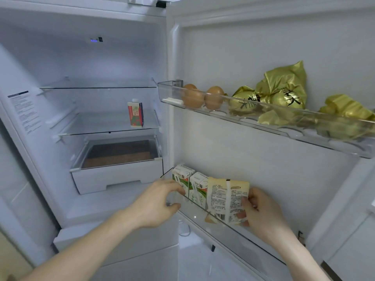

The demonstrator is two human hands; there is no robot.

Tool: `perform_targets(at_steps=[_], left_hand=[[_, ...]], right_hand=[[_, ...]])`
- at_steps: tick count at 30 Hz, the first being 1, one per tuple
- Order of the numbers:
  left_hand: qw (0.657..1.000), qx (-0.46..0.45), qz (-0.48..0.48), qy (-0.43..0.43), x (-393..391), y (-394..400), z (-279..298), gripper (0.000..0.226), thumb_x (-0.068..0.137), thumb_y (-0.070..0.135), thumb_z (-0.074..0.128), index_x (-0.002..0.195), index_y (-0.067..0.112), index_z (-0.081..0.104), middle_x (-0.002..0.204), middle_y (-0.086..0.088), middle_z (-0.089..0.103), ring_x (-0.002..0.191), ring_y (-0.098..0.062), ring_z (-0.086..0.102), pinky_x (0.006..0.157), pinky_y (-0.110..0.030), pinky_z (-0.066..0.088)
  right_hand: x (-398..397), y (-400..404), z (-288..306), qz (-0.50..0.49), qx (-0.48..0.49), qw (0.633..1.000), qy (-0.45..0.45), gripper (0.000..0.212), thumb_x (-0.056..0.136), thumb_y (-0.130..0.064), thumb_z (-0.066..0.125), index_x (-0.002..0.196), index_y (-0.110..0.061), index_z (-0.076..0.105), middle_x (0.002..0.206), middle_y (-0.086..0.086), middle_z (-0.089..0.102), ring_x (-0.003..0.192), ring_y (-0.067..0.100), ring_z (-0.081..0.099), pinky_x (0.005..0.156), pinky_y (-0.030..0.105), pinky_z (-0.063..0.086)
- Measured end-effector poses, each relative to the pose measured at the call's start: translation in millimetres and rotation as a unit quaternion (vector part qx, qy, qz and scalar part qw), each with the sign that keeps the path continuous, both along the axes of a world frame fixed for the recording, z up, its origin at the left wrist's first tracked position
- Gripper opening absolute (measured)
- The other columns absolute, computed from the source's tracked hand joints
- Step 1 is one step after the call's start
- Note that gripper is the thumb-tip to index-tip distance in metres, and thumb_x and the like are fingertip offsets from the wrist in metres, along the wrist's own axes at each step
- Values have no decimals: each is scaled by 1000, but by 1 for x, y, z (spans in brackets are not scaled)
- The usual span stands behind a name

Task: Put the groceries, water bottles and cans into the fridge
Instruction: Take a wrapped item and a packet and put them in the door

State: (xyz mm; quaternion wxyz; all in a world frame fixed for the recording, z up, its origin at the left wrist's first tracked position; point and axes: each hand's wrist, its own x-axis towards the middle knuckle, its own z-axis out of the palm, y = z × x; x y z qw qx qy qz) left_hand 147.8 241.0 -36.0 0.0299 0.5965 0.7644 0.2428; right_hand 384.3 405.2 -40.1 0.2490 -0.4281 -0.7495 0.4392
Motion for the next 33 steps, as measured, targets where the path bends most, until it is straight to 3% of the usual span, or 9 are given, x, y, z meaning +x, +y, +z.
perform_targets(at_steps=[4,7,9,13,16,21,25,28,33], left_hand=[[1000,-8,11,1,-2,2,-8,31,85,33,65,117,34,66,122,21,65,116,-8,53,101,-29,43],[1000,-10,9,4,-1,3,-11,32,85,33,65,117,35,65,122,21,64,116,-7,53,101,-28,43],[1000,-10,5,10,-1,4,-12,33,84,33,66,117,35,65,121,21,65,116,-8,54,101,-29,43],[1000,-15,5,22,0,5,-12,36,84,34,66,119,34,65,124,18,64,118,-10,53,103,-29,43],[1000,-20,3,23,0,4,-11,36,85,34,67,121,34,64,125,19,64,119,-9,53,103,-27,42],[999,-29,5,25,0,3,-10,37,86,35,66,123,35,64,127,19,63,120,-8,52,103,-27,42],[999,-30,5,25,1,3,-8,37,86,34,66,123,34,64,126,19,64,119,-8,53,103,-25,42],[999,-30,7,18,0,3,-8,38,84,36,65,122,35,64,126,20,64,120,-8,55,103,-28,44],[999,-33,5,10,-1,2,-9,38,84,34,66,122,35,64,128,19,63,121,-9,54,103,-29,44]], right_hand=[[3,-3,4,-32,0,999,35,21,106,-16,48,96,-31,59,99,-6,72,70,11,75,55,30,61],[5,-6,0,-42,64,997,4,16,101,-21,55,99,-37,56,103,-15,70,88,14,75,74,44,64],[5,-11,1,-41,97,994,-14,21,97,-23,62,106,-39,52,104,-20,67,92,14,73,79,45,63],[7,-17,9,-68,142,988,-8,37,91,-27,70,110,-45,45,101,-30,64,68,6,70,71,41,60],[8,-18,13,-87,166,982,5,45,90,-25,71,117,-48,43,105,-29,65,59,3,66,69,38,57],[4,-13,20,-81,179,980,11,32,92,-23,68,116,-41,58,102,-20,69,66,5,65,66,36,56],[-2,-16,22,-89,183,978,48,44,91,-16,67,125,-43,56,111,-20,66,70,4,64,68,36,56],[-3,-19,23,-76,201,974,78,48,92,-14,66,124,-47,54,109,-18,61,82,-5,62,66,28,52],[-7,-18,22,-40,226,970,82,47,92,-7,64,115,-47,56,116,-32,50,87,-1,66,72,27,56]])
